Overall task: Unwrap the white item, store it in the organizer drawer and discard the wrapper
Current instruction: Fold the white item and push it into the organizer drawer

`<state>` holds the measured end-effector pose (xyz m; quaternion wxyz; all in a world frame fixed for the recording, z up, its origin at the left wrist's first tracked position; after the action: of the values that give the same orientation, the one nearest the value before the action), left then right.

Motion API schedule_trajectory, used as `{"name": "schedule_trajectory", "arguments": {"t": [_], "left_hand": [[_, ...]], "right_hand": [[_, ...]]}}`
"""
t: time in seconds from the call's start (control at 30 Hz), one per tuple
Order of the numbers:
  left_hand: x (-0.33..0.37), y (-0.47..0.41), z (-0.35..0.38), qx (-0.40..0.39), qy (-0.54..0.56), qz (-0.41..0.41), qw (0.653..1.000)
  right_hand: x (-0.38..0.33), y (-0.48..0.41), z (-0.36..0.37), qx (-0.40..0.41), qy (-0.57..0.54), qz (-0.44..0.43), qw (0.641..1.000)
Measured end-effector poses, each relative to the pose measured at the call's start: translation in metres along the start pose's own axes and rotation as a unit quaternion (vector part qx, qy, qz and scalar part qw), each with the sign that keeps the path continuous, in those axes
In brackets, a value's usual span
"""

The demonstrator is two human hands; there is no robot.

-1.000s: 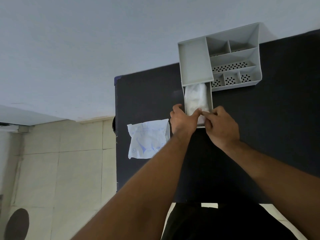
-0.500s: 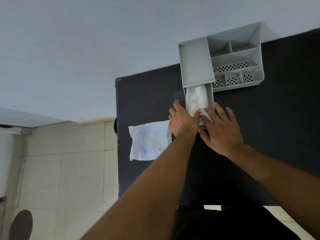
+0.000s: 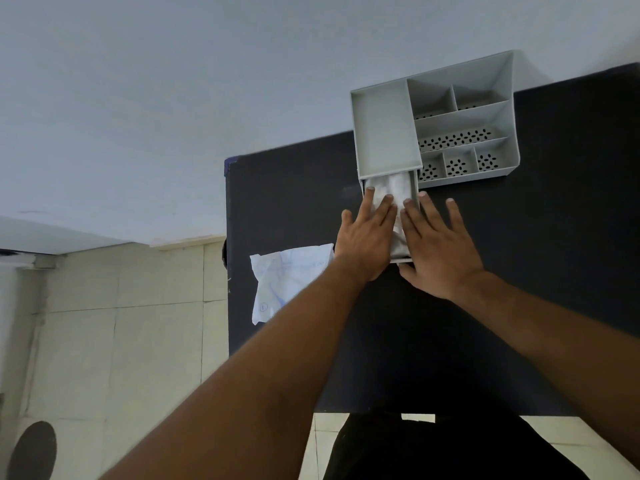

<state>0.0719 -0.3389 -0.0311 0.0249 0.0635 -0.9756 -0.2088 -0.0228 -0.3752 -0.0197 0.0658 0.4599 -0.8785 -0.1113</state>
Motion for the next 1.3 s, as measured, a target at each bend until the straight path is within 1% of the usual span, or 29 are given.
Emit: {"name": "schedule_trajectory", "arguments": {"t": [0.13, 0.27, 0.37, 0.53, 0.7, 0.83, 0.97, 1.07, 1.13, 1.23, 1.3], "left_hand": [[-0.002, -0.005, -0.001, -0.014, -0.028, 0.02, 0.999], [-0.01, -0.002, -0.009, 0.01, -0.024, 0.016, 1.0], [-0.014, -0.001, -0.012, 0.017, -0.031, 0.02, 0.999], [-0.014, -0.005, -0.015, -0.008, -0.019, 0.011, 1.0], [-0.011, -0.012, -0.015, -0.028, -0.068, 0.005, 0.997], [-0.011, -0.008, -0.017, -0.004, -0.02, 0.014, 1.0], [-0.012, 0.006, -0.006, -0.006, 0.025, 0.037, 0.999], [-0.014, 0.01, -0.003, -0.008, -0.001, 0.046, 0.999], [-0.016, 0.009, -0.002, -0.02, -0.039, 0.045, 0.998], [-0.02, 0.005, -0.006, -0.039, -0.096, 0.023, 0.994], [-0.021, 0.003, -0.012, -0.036, -0.112, 0.003, 0.993]], "right_hand": [[0.003, -0.011, 0.002, -0.029, 0.042, -0.04, 0.998], [0.002, -0.017, 0.001, -0.045, 0.061, -0.065, 0.995], [0.003, -0.022, -0.003, -0.041, 0.055, -0.068, 0.995], [0.006, -0.031, -0.007, -0.039, 0.05, -0.059, 0.996], [0.006, -0.039, -0.007, -0.056, 0.083, -0.073, 0.992], [0.004, -0.043, -0.008, -0.064, 0.106, -0.082, 0.989], [0.004, -0.044, -0.01, -0.073, 0.103, -0.079, 0.989], [0.004, -0.044, -0.012, -0.083, 0.105, -0.081, 0.988], [0.004, -0.044, -0.015, -0.091, 0.1, -0.084, 0.987], [0.004, -0.046, -0.023, -0.1, 0.09, -0.08, 0.988], [0.005, -0.05, -0.028, -0.106, 0.086, -0.077, 0.988]]}}
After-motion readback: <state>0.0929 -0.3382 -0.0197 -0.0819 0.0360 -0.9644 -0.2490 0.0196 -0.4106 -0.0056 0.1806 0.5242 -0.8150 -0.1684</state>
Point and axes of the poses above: each hand's wrist, its own y-axis away from the middle knuckle, its own z-axis out of the palm, x = y × z, the point moved 8 cm from there along -y, towards the middle knuckle, and after that the axes turned 4 degrees about z, right-handed, at the moved point
